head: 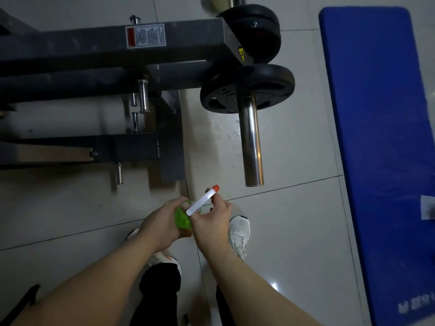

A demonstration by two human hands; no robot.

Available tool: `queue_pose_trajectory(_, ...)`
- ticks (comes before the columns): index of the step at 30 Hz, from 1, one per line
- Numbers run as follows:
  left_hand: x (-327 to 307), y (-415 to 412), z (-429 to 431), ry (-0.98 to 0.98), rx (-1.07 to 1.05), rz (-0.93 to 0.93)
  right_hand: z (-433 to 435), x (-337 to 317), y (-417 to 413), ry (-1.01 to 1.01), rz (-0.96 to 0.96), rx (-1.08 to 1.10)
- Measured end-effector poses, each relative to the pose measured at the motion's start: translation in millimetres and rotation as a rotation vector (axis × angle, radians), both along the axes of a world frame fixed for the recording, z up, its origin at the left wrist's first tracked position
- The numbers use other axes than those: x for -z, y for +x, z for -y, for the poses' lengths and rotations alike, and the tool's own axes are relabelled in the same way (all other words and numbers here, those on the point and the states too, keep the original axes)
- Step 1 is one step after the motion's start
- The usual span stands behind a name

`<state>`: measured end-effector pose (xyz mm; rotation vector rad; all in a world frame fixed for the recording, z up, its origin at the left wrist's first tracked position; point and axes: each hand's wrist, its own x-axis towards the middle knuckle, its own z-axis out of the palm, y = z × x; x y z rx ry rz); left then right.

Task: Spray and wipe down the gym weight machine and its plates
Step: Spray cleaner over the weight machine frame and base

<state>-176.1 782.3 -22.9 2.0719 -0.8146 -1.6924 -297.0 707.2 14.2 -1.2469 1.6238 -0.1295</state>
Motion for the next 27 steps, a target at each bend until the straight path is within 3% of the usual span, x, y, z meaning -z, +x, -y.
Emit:
queue_pose_trajectory(8,-68.5,-12.4,6.0,-0.026,-0.037,0.072,6.7,-52.5,-0.2,0.011,0.054,-0.076)
queue_pose_trajectory(12,-145.6,-6.8,-9.8,-0.008,-0.060,-0.036,23.2,-143.4,-2.7,0.055,0.078,-0.203)
queue_pose_trajectory(15,-225.8,7.0,-5.6,-0.030,-0.036,-0.002,39.7,-233.8,-1.6,0.069,0.169,-0.244)
queue_pose_trajectory(23,-408.6,30.1,41.0,-0.173,-0.015,0.062,50.6,-421.6,-8.4,-0.183,0.144,-0.398)
queue_pose_trajectory(27,-453.7,23.9,54.5,-0.232,0.084,0.045,50.4,-469.3,-17.3,-0.273,0.209,-0.418)
